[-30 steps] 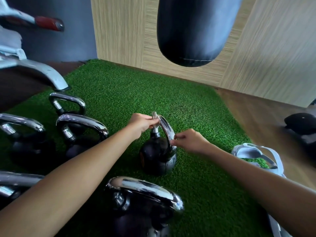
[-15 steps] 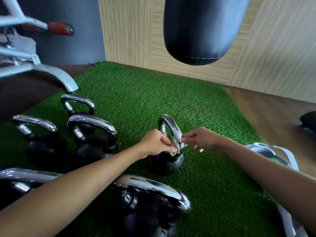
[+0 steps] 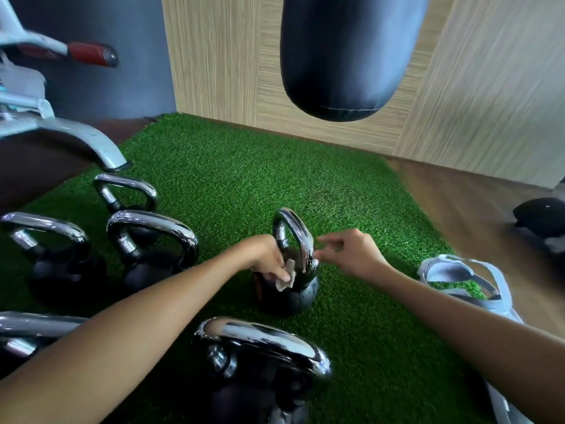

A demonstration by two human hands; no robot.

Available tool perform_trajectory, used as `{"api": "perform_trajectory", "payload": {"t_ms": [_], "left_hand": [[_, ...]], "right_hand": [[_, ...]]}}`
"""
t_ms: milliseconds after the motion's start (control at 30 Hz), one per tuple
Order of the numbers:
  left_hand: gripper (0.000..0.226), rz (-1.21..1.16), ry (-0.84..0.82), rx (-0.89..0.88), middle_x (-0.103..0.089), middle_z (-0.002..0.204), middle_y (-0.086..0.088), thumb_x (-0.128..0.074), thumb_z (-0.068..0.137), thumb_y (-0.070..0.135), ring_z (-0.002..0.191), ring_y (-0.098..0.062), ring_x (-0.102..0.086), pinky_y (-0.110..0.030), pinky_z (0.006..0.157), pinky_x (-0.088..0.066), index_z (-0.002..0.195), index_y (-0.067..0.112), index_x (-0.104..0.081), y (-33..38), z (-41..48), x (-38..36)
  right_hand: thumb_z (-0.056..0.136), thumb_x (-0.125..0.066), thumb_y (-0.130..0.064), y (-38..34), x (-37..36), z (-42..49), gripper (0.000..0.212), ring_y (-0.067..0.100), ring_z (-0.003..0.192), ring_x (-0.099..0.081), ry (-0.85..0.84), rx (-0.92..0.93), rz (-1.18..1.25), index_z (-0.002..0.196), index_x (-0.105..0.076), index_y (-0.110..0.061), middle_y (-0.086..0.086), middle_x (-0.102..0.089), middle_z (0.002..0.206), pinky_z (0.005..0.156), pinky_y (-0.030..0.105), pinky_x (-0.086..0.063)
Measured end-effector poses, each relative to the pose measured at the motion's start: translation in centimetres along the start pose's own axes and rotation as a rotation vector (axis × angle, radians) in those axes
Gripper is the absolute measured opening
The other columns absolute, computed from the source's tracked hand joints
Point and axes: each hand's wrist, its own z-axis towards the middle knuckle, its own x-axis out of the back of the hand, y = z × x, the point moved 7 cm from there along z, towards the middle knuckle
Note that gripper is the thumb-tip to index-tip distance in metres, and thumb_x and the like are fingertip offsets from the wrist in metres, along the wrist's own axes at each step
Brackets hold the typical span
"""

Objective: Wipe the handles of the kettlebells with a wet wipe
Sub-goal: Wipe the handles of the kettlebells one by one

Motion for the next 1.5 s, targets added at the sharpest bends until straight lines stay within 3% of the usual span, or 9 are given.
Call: {"api": "perform_trajectory", "payload": {"t_ms": [100, 167, 333, 500, 667, 733, 1133, 1300, 1500], "left_hand": [[0.025, -0.338, 0.045, 0.11, -0.08, 0.09, 0.001, -0.087, 0.077, 0.036, 0.077, -0.011, -0.062, -0.022, 0.061, -0.039, 0.095, 0.021, -0.08, -2.1, -1.0, 3.0], [0.029, -0.522, 0.083, 0.098, -0.08, 0.086, 0.001, -0.089, 0.074, 0.034, 0.072, -0.009, -0.06, -0.02, 0.057, -0.033, 0.097, 0.02, -0.079, -2.2, -1.8, 4.1], [0.03, -0.793, 0.029, -0.026, -0.079, 0.097, -0.002, -0.081, 0.083, 0.011, 0.082, -0.006, -0.07, -0.02, 0.068, -0.043, 0.111, 0.013, -0.072, 0.9, -2.8, 3.9], [0.045, -0.738, 0.033, -0.026, -0.077, 0.113, -0.004, -0.074, 0.085, -0.004, 0.098, -0.01, -0.066, -0.024, 0.077, -0.047, 0.124, 0.017, -0.066, 1.5, -3.7, 4.1], [0.135, -0.493, 0.278, 0.166, -0.039, 0.16, -0.007, -0.096, 0.053, 0.05, 0.142, -0.03, -0.042, -0.048, 0.114, -0.037, 0.161, 0.021, -0.02, 1.9, -2.6, 3.4], [0.149, -0.525, 0.287, 0.183, -0.036, 0.161, -0.007, -0.094, 0.046, 0.06, 0.143, -0.03, -0.04, -0.046, 0.113, -0.04, 0.163, 0.026, -0.007, 3.2, -1.9, 2.1], [0.103, -0.598, 0.668, 0.229, -0.053, 0.111, 0.006, -0.094, 0.067, 0.033, 0.093, -0.016, -0.057, -0.024, 0.073, -0.051, 0.15, 0.029, -0.034, 4.2, -0.3, 0.7], [0.108, -0.448, 0.585, 0.193, -0.06, 0.133, 0.003, -0.092, 0.065, 0.04, 0.097, -0.011, -0.058, -0.017, 0.067, -0.047, 0.154, 0.033, -0.032, 3.2, 0.1, 1.9], [0.118, -0.189, 0.167, -0.025, -0.032, 0.164, 0.0, -0.093, 0.065, 0.023, 0.148, -0.017, -0.032, -0.037, 0.115, -0.032, 0.158, 0.039, -0.023, 1.6, -0.1, 4.6]], "right_hand": [[0.077, -0.083, -0.039, -2.5, 0.8, -0.9, 0.055, -0.007, 0.073, -0.064, 0.098, 0.193, -0.12, 0.128, -0.065, -0.032, -0.012, -0.07, 0.111, 0.064, 0.016, -0.056], [0.077, -0.085, -0.034, -3.6, 0.9, -1.2, 0.058, -0.01, 0.049, -0.055, 0.053, 0.22, 0.018, 0.131, -0.063, -0.033, -0.013, -0.071, 0.111, 0.047, 0.009, -0.046], [0.076, -0.086, -0.028, -4.2, 1.1, -0.9, 0.042, -0.009, 0.042, -0.05, 0.005, 0.19, 0.16, 0.116, -0.073, -0.029, -0.016, -0.074, 0.093, 0.039, 0.008, -0.032], [0.078, -0.083, -0.034, -2.2, 1.6, -0.6, 0.023, 0.0, 0.044, -0.041, 0.069, 0.116, 0.25, 0.101, -0.079, -0.034, -0.011, -0.075, 0.074, 0.04, 0.012, -0.029], [0.081, -0.081, -0.027, 0.9, 4.0, -0.2, 0.023, 0.0, 0.035, -0.04, 0.179, -0.002, 0.29, 0.103, -0.076, -0.034, -0.011, -0.072, 0.064, 0.034, 0.017, -0.032], [0.078, -0.082, -0.032, 2.3, 4.3, 0.0, 0.019, 0.006, 0.042, -0.045, 0.196, -0.025, 0.303, 0.096, -0.078, -0.038, -0.01, -0.074, 0.068, 0.037, 0.025, -0.039], [0.083, -0.08, -0.029, 6.8, 4.5, 0.0, 0.024, 0.002, 0.043, -0.046, 0.224, -0.076, 0.195, 0.107, -0.076, -0.03, -0.007, -0.073, 0.072, 0.037, 0.014, -0.034], [0.082, -0.081, -0.032, 8.7, 3.1, 0.5, 0.017, 0.0, 0.041, -0.04, 0.212, -0.109, 0.262, 0.099, -0.079, -0.031, -0.008, -0.071, 0.067, 0.038, 0.014, -0.03], [0.083, -0.08, -0.038, 9.6, 0.4, 1.4, 0.004, -0.001, 0.042, -0.042, 0.14, -0.152, 0.334, 0.084, -0.076, -0.037, -0.011, -0.073, 0.066, 0.037, 0.013, -0.031]]}}
